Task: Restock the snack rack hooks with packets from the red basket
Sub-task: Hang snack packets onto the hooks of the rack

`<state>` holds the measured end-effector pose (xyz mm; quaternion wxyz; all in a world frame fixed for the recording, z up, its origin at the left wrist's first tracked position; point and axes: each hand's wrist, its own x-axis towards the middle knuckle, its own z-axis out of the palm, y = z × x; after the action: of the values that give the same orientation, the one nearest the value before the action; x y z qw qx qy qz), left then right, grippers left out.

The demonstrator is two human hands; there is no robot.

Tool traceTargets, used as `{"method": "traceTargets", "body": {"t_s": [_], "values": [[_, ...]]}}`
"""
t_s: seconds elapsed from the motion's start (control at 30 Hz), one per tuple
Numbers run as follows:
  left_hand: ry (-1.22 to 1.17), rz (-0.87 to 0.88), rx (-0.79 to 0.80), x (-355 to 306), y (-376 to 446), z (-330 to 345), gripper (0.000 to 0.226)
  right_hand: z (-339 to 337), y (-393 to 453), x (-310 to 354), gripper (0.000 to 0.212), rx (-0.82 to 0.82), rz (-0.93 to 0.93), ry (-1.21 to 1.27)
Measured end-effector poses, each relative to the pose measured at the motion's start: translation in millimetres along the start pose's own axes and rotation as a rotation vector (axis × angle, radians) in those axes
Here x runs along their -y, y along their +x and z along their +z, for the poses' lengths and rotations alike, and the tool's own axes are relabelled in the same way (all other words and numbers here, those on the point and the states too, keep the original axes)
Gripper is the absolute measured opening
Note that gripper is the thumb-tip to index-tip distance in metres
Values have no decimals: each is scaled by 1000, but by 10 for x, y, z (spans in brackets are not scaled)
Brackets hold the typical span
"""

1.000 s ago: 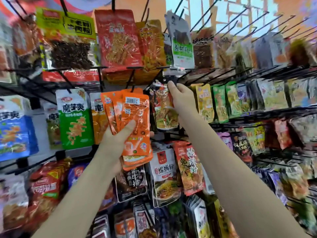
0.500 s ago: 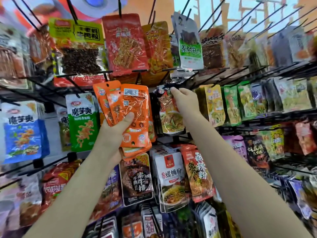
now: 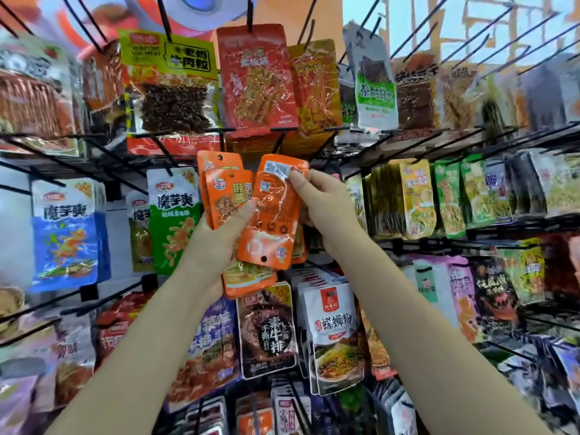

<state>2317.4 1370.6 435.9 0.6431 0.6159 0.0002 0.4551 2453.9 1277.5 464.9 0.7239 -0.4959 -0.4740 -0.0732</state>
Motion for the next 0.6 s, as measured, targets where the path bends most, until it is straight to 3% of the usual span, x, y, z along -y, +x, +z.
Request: {"method": "traceTargets", "body": {"t_s": [0.13,0.23,0.4,0.6], "values": [[12,2,24,-29,-21,-159,38,9,4,7,25,-22,67,39],[-3,33,52,-17,-46,-132,39,111,-112,39,35,92,114,43],[10,123,23,1,-57,-175,37,131,-368,16,21,353,118,13],[2,103,59,-2,-177,-238,50,-21,-505,89,27,463,106,-24]]}}
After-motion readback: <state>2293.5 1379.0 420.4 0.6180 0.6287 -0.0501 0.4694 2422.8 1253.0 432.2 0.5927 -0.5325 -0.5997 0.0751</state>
